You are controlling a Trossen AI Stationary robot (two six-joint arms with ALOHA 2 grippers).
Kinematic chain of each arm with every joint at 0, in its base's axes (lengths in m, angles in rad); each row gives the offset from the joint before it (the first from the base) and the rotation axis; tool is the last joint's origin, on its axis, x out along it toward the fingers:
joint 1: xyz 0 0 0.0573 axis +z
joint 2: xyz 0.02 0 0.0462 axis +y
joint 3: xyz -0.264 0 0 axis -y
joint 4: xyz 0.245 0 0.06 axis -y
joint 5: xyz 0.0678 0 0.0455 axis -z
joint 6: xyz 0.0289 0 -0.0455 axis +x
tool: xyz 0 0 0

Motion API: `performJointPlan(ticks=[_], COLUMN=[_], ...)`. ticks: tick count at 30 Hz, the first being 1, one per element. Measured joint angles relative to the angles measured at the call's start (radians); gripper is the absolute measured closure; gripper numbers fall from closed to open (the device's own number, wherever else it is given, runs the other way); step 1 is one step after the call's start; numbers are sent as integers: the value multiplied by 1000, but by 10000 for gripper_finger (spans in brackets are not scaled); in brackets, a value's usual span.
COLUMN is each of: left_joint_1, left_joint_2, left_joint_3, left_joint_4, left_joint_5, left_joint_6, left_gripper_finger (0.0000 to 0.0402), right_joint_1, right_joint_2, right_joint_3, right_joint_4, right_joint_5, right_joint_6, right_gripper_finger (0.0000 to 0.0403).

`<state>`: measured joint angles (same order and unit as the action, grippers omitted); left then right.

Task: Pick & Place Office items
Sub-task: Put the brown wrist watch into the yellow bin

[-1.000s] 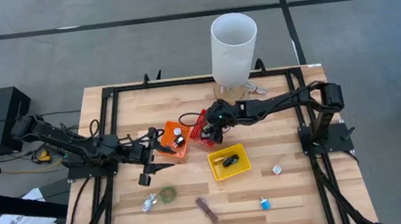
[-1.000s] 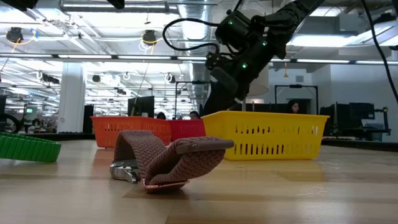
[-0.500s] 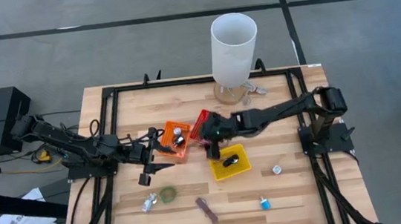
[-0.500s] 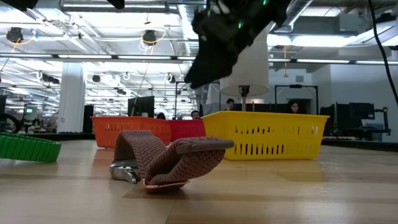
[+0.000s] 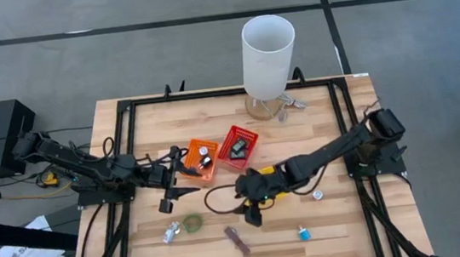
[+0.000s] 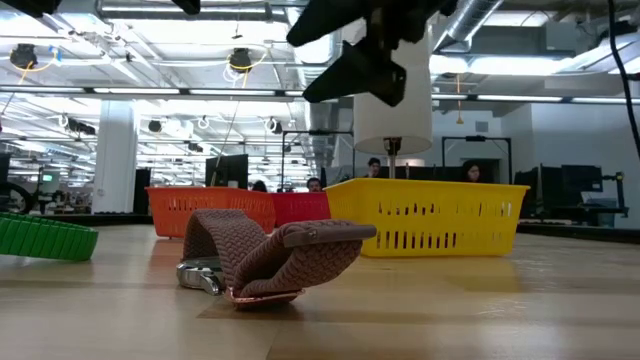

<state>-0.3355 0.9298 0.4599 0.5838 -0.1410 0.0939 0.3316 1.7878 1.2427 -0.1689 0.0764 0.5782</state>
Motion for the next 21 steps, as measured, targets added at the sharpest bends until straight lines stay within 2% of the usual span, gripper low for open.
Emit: performJointPlan(ticks=[5, 11, 15, 21], left_joint_1=[0, 0, 0, 0], left_joint_2=[0, 0, 1, 1], left_joint_3=[0, 0, 0, 0], left_joint_4=[0, 0, -1, 1], left_joint_5=[0, 0, 0, 0], left_joint_6=[-64, -80, -80, -81], left_gripper_finger=[235, 235, 235, 235], right_joint_1=[43, 90, 101, 89], right_joint_2=[9, 121, 193, 295], right_joint_3=[0, 35, 146, 375], right_joint_4=[32, 163, 25, -263], right_joint_5=[2, -22, -88, -80], right_joint_6=[138, 182, 180, 183], right_gripper_finger=[154, 154, 154, 154])
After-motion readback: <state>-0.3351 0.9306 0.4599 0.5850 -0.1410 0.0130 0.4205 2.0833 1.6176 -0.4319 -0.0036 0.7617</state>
